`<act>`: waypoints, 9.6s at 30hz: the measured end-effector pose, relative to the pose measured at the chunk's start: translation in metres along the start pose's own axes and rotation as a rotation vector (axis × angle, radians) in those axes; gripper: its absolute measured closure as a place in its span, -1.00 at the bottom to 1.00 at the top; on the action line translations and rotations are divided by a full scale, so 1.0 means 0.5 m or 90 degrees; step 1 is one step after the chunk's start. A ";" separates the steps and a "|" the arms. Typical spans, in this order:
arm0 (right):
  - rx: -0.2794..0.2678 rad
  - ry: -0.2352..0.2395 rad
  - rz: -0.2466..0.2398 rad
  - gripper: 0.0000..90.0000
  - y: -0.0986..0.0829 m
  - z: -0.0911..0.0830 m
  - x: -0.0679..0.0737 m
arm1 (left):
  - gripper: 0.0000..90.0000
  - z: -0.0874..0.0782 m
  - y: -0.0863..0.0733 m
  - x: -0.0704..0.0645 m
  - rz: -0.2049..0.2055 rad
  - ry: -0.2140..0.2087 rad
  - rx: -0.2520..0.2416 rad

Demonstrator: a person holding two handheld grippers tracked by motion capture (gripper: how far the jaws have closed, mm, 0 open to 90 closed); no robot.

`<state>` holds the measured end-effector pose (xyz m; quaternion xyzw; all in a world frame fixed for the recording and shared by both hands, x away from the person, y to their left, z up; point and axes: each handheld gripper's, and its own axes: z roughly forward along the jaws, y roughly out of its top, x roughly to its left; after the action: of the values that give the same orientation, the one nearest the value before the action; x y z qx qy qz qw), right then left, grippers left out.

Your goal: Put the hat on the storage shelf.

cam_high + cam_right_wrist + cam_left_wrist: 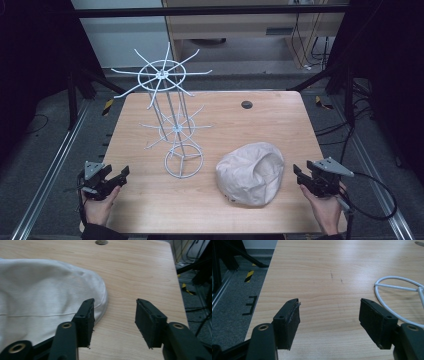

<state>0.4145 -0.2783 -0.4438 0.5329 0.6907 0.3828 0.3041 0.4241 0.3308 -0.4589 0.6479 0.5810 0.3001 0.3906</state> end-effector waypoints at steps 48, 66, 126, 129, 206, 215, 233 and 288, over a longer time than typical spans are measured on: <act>0.111 0.333 -0.180 1.00 -0.019 -0.018 0.222 | -0.14 0.004 -0.002 -0.028 0.057 -0.022 0.024; 0.088 0.302 -0.182 1.00 -0.016 0.050 0.287 | -0.18 0.010 -0.003 -0.027 0.065 -0.019 0.032; 0.002 0.070 -0.005 1.00 0.078 0.183 -0.001 | -0.18 0.026 -0.009 -0.030 0.089 -0.008 0.051; 0.009 0.071 0.002 1.00 0.076 0.198 -0.009 | -0.18 0.026 -0.009 -0.030 0.091 -0.009 0.051; 0.107 0.180 -0.095 1.00 0.085 0.256 0.011 | -0.06 0.029 -0.007 -0.027 0.097 -0.011 0.050; 0.115 0.168 -0.113 1.00 0.054 0.191 -0.003 | -0.06 0.030 -0.007 -0.031 0.099 -0.017 0.050; 0.108 0.161 -0.136 1.00 -0.015 0.079 0.009 | -0.08 0.028 -0.008 -0.035 0.099 -0.027 0.051; 0.001 0.164 -0.094 1.00 0.039 0.022 0.069 | 0.99 -0.009 -0.054 -0.466 0.298 -0.346 0.093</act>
<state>0.4250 -0.2401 -0.4332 0.4271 0.7618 0.4239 0.2399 0.3727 0.1021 -0.4648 0.8457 0.3117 0.1560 0.4042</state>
